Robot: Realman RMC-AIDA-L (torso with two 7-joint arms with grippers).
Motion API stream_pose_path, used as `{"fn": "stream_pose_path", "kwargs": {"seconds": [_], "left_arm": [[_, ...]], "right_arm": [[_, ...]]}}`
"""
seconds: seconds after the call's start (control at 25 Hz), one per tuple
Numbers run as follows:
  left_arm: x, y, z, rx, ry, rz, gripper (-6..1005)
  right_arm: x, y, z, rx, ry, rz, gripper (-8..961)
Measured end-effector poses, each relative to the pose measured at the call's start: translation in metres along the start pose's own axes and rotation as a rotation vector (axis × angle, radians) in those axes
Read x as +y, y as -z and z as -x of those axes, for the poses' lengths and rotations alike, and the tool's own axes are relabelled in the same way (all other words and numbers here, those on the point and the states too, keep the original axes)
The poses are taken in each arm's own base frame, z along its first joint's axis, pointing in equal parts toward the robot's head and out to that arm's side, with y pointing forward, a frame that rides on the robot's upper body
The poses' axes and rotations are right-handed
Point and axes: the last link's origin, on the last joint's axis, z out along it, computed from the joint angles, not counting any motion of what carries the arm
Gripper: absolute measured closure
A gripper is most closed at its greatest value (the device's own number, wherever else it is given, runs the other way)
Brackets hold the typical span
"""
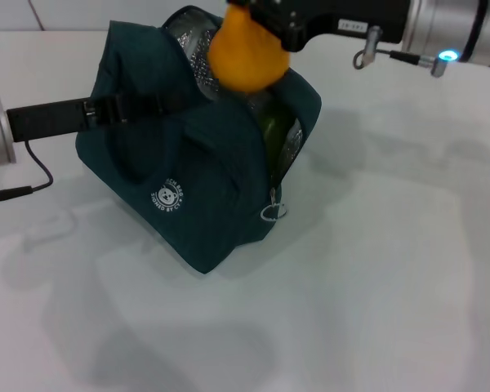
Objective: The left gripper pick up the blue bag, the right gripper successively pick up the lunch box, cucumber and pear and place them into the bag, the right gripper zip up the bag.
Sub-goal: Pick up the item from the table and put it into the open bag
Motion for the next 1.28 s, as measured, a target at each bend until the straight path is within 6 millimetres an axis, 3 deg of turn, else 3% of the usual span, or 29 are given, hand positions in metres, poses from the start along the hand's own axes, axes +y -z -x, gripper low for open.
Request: {"fn": "stream_pose_path", "kwargs": {"seconds": [0.2,0.56,0.96,1.28], "left_arm": [[0.0,0.0,0.0,0.001,-0.004,0.0,947],[0.0,0.0,0.0,0.001,-0.005,0.0,946],[0.0,0.001,0.0,0.013,-0.002,0.005,945],[0.001,0.003,-0.001,0.028,-0.009,0.01,944]], "right_arm": [[0.001,-0.005,-0.002,0.01,-0.005,-0.004,897],[-0.003,-0.019,0.013,-0.02,0.017,0.005,892],[0.004,-0.031,-0.004,0.07,0.013,0.008,887],[0.003,-0.026,-0.011,0.071,-0.025,-0.019,883]]}}
